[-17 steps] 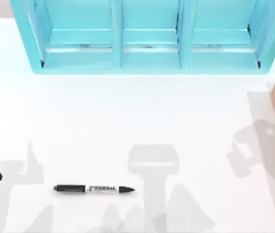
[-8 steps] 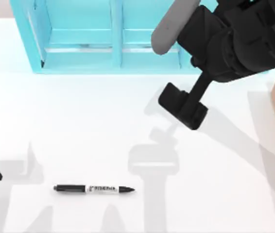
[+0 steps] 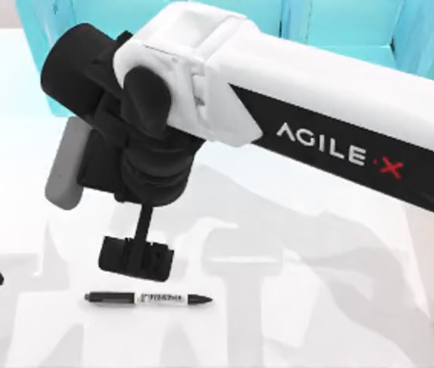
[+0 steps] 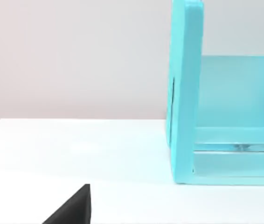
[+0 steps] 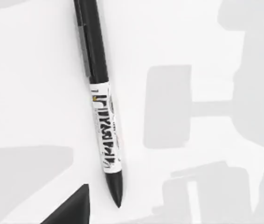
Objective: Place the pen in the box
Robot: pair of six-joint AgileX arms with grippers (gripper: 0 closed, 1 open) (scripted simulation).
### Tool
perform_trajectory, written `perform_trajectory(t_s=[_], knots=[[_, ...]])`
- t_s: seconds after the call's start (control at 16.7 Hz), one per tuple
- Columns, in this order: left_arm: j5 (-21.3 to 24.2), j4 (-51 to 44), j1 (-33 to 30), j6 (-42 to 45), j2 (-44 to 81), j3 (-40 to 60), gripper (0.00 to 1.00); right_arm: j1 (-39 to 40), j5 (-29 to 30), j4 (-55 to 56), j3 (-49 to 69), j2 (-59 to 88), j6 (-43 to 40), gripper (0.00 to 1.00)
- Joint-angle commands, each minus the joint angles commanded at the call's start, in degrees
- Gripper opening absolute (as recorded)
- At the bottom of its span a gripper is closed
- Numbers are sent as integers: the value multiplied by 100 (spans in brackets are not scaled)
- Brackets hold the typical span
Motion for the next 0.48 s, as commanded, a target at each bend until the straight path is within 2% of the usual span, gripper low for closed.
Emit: perform_trajectory(t_s=[0.24,0.48], knots=[[0,0,0,0,0,0,100,381,85,-660,850,1132,-97,100],[0,0,0,0,0,0,100,466,105,-822,1033,1390,-118,100]])
